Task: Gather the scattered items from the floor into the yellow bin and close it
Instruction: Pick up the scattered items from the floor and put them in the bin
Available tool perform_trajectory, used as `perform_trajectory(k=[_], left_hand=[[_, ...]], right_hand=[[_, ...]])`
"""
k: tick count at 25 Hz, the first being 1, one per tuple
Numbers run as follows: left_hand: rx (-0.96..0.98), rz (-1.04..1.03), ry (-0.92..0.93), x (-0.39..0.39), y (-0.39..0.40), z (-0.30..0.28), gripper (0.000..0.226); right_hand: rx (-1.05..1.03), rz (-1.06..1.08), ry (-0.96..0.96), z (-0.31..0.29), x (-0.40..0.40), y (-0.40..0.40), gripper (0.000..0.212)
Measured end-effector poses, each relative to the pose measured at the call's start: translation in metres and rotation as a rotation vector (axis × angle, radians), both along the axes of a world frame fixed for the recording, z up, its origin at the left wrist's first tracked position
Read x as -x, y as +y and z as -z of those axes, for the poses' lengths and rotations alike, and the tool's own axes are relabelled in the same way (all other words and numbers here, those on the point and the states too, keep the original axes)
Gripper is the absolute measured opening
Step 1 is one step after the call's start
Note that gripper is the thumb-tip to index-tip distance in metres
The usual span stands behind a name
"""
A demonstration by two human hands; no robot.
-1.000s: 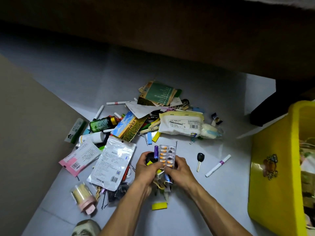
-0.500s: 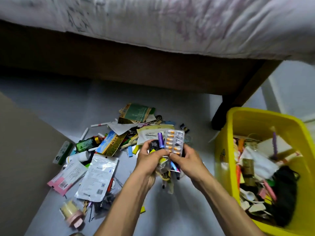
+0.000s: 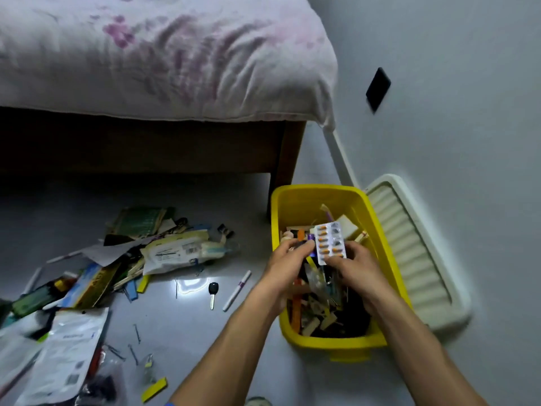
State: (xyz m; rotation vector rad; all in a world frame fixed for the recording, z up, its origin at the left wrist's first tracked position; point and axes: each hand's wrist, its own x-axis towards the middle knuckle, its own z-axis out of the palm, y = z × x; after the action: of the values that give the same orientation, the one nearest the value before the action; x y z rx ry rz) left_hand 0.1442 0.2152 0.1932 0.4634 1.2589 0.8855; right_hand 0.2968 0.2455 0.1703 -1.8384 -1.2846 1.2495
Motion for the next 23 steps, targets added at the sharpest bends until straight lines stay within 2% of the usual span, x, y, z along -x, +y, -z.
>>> perform_trajectory(k=[3, 6, 10, 12, 17, 20, 23], left_hand=[[-0.068, 0.018, 0.101, -0.002, -0.009, 0.015, 0.033], [-0.149, -0.125, 0.23, 0.02, -0.028, 0.034, 0.03], [-0.007, -0.301, 0.326, 0.065, -0.075, 0.074, 0.022], [0.089, -0.336, 0.377, 0.085, -0.1, 0.099, 0.024], [0.271, -0.394, 0.464, 0.146, -0.162, 0.158, 0.028], [0.363, -0.442, 0.523, 0.188, -0.187, 0.181, 0.029], [0.471, -0.489, 0.816, 0.231, -0.215, 0.194, 0.023]], right_hand=[[-0.06, 0.052, -0.104, 0.012, -0.011, -0.003, 0.05], [-0.195, -0.038, -0.129, 0.013, 0.019, -0.012, 0.035], [-0.303, -0.199, -0.109, 0.02, 0.088, -0.039, 0.023], [-0.275, -0.295, -0.081, 0.035, 0.122, -0.057, 0.02], [0.017, -0.622, -0.134, 0.103, 0.197, -0.108, 0.02], [0.082, -0.867, -0.216, 0.144, 0.235, -0.135, 0.033], [-0.062, -1.242, -0.415, 0.182, 0.269, -0.162, 0.065]])
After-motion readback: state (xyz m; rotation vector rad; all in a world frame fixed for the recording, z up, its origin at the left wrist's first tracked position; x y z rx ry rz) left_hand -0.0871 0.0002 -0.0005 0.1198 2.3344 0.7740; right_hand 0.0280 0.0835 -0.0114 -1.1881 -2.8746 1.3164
